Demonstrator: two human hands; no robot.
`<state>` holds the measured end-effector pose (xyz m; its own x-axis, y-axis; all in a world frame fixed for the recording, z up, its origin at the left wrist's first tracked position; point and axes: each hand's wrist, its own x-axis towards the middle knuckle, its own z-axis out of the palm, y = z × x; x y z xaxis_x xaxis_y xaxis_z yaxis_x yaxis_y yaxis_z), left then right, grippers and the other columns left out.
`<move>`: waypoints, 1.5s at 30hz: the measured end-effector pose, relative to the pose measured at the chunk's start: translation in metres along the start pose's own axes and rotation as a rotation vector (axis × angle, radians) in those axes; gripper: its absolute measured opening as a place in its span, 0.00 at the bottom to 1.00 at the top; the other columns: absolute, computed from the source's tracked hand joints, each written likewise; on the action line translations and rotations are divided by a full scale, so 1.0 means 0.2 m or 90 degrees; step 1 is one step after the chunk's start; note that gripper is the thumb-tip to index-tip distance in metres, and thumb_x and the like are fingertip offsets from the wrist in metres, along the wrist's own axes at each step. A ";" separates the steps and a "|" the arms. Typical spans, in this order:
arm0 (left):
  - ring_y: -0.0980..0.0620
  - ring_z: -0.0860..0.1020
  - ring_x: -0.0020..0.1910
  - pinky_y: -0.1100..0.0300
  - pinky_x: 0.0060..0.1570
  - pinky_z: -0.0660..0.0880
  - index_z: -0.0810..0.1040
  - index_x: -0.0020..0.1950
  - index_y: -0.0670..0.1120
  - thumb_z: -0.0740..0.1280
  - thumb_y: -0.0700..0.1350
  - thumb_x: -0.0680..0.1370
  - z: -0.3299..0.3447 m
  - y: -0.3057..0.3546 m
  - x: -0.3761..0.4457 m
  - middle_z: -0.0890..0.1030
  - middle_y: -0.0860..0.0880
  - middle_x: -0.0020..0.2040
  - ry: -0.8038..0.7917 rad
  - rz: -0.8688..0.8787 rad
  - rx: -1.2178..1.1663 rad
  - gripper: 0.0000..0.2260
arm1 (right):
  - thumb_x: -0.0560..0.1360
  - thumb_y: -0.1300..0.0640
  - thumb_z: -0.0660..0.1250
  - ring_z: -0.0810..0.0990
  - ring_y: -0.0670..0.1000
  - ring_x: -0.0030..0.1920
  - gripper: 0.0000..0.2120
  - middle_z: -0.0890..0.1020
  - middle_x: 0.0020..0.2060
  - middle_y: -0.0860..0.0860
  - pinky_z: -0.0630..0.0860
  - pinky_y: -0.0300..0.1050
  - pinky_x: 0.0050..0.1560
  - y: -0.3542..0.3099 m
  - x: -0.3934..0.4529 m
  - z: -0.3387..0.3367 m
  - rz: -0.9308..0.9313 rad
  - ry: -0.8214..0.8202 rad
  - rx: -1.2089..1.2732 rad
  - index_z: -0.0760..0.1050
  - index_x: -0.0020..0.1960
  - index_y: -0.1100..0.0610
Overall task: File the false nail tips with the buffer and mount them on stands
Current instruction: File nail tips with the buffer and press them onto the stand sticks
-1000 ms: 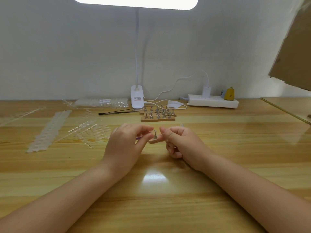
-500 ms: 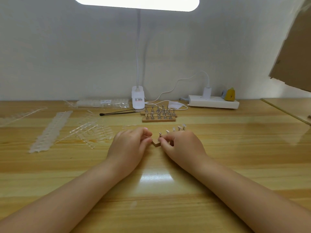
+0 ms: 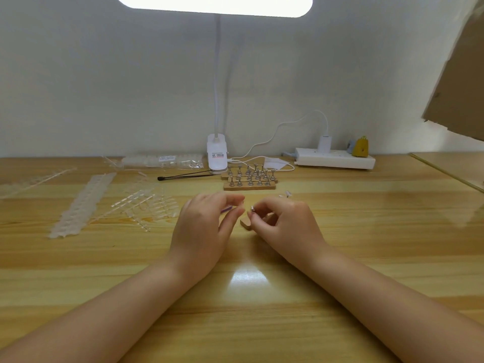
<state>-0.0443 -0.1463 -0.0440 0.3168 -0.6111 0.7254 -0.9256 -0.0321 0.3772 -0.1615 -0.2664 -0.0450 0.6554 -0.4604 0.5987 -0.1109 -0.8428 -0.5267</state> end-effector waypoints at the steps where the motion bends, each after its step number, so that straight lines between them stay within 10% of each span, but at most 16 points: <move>1: 0.52 0.79 0.46 0.54 0.50 0.72 0.81 0.53 0.46 0.70 0.44 0.76 0.00 0.01 0.00 0.82 0.53 0.47 0.002 0.013 -0.001 0.07 | 0.73 0.58 0.72 0.79 0.42 0.33 0.01 0.82 0.35 0.44 0.75 0.36 0.38 0.00 0.00 0.00 0.013 0.003 0.034 0.82 0.42 0.54; 45: 0.52 0.79 0.44 0.46 0.48 0.74 0.83 0.51 0.46 0.73 0.44 0.73 -0.01 0.01 0.00 0.83 0.54 0.45 0.018 0.027 -0.023 0.07 | 0.75 0.64 0.70 0.83 0.47 0.38 0.05 0.83 0.39 0.52 0.80 0.48 0.40 0.02 -0.01 0.01 -0.045 0.011 0.159 0.83 0.50 0.60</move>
<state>-0.0450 -0.1446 -0.0423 0.2840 -0.5883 0.7572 -0.9301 0.0227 0.3665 -0.1617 -0.2687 -0.0502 0.6423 -0.4095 0.6479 0.1241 -0.7785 -0.6152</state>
